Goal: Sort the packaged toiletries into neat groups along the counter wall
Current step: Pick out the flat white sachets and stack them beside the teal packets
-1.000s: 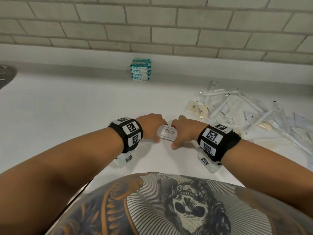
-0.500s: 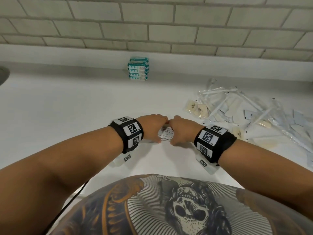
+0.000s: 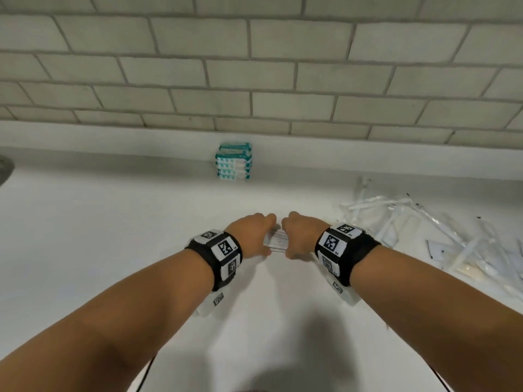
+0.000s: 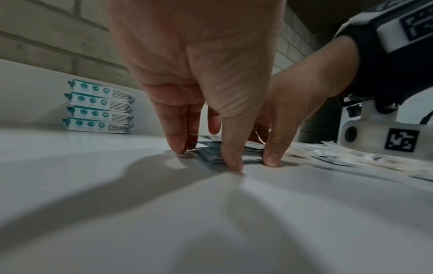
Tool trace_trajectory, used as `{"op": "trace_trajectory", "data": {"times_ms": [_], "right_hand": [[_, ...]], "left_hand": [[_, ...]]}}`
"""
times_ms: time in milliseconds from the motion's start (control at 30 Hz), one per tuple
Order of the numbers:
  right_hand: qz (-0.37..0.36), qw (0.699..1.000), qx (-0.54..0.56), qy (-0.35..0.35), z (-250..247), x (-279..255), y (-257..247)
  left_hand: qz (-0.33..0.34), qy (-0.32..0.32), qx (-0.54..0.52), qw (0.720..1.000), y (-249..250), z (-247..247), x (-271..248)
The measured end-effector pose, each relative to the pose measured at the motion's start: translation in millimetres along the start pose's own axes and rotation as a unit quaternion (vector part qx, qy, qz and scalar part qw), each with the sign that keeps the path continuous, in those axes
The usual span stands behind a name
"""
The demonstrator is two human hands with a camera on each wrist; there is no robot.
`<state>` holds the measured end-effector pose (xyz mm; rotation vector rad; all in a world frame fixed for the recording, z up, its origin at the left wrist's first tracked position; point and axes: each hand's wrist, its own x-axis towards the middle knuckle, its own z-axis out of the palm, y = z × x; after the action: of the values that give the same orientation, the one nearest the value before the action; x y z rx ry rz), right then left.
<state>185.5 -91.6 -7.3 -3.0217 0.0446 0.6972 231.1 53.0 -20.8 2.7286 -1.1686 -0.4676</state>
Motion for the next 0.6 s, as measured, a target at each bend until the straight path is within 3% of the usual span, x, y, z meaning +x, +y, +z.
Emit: {"op": "trace_trajectory", "data": {"times_ms": [300,433,600], "right_hand": [[0.037,0.994,0.026,0.097,-46,84,46],[0.064,0.991,0.063,0.1,-61,116,72],[0.04,0.983,0.096,0.148,-75,139,92]], "left_hand": [[-0.08,0.062,0.029,0.994,-27,-28,100],[-0.105,0.094,0.028,0.99,-32,-35,146],[-0.16,0.13,-0.012,0.979,-38,-41,191]]}}
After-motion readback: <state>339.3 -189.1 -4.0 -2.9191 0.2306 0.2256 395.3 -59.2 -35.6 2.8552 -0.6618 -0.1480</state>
